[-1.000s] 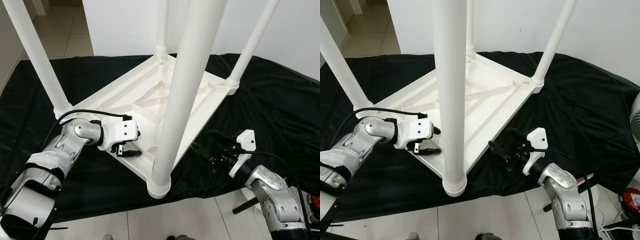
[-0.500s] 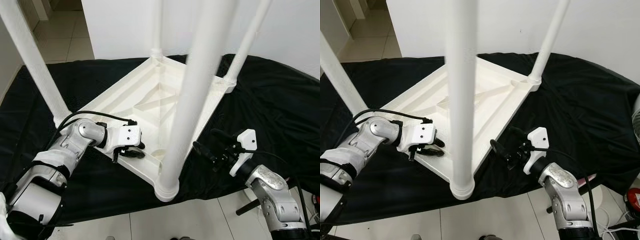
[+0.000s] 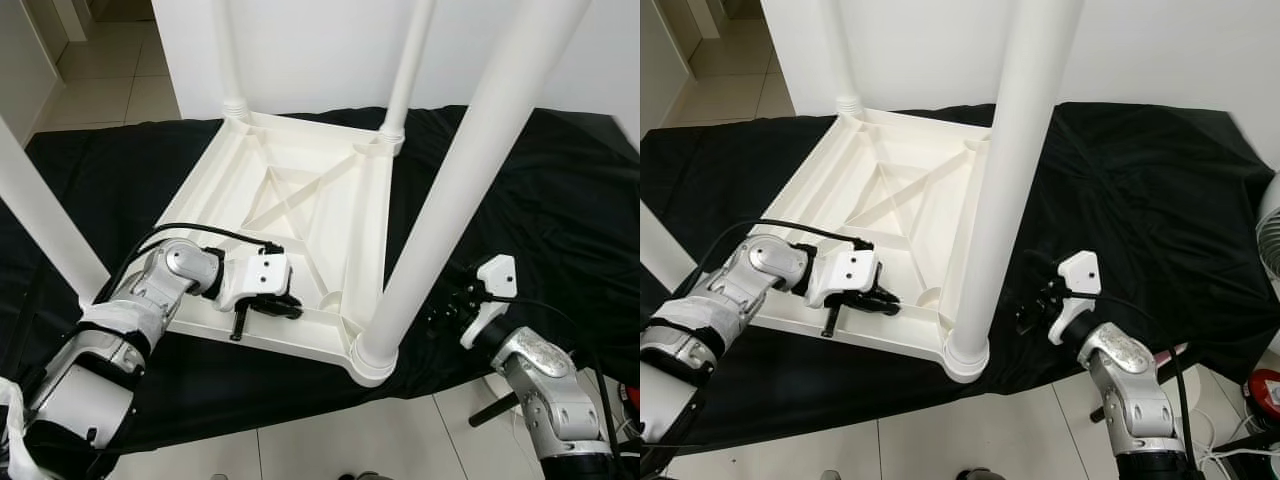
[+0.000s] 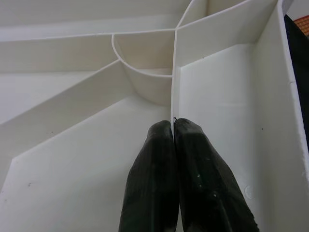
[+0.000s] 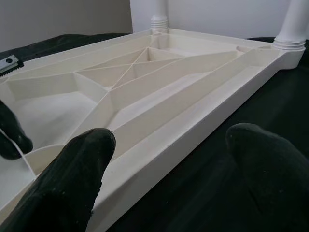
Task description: Building children table
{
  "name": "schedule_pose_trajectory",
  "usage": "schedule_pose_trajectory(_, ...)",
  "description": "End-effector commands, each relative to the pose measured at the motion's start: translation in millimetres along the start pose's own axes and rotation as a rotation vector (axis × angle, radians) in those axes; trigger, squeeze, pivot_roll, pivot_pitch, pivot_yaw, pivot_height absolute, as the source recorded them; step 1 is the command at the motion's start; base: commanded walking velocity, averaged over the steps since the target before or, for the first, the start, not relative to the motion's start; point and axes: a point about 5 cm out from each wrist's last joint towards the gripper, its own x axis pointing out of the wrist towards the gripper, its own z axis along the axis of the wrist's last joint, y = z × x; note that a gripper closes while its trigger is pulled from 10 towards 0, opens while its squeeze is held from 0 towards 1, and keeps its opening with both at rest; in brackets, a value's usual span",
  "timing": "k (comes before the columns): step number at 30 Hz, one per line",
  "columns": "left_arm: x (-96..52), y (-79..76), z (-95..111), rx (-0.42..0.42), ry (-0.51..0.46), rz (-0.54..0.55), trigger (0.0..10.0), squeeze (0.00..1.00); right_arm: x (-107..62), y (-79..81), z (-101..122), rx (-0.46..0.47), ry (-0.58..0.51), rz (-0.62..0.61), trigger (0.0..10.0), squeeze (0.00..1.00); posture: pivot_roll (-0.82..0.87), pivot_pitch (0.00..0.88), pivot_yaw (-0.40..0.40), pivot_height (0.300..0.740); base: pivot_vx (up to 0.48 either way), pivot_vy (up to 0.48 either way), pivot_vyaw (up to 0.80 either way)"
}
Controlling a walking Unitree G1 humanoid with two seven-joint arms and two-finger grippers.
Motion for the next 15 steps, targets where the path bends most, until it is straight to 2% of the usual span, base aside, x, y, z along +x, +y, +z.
schedule_pose_trajectory(1, -0.4, -2.0, -11, -0.068, 0.002, 0.075, 0.0, 0.0, 2.5, -7.1, 3, 0.003, -0.028, -0.065, 10.0, 0.0, 0.0, 0.061, -0.004, 0.74, 0.0, 0.0, 0.0)
schedule_pose_trajectory(6, -0.4, 3.5, -10, -0.06, 0.005, 0.125, 0.0, 0.0, 5.6, -17.5, 7, 0.011, -0.072, -0.177, 10.0, 0.0, 0.0, 0.066, -0.004, 0.74, 0.0, 0.0, 0.0)
schedule_pose_trajectory(9, 1.7, 6.7, -7, -0.069, -0.011, 0.157, 0.0, 0.0, 4.4, -20.0, 8, 0.059, -0.097, -0.236, 10.0, 0.0, 0.0, 0.069, -0.006, 0.74, 0.0, 0.0, 0.0)
schedule_pose_trajectory(15, 3.4, 9.1, -5, -0.075, -0.037, 0.191, 0.0, 0.0, -15.4, -10.5, 2, 0.092, -0.057, -0.146, 10.0, 0.0, 0.0, 0.088, -0.007, 0.74, 0.0, 0.0, 0.0)
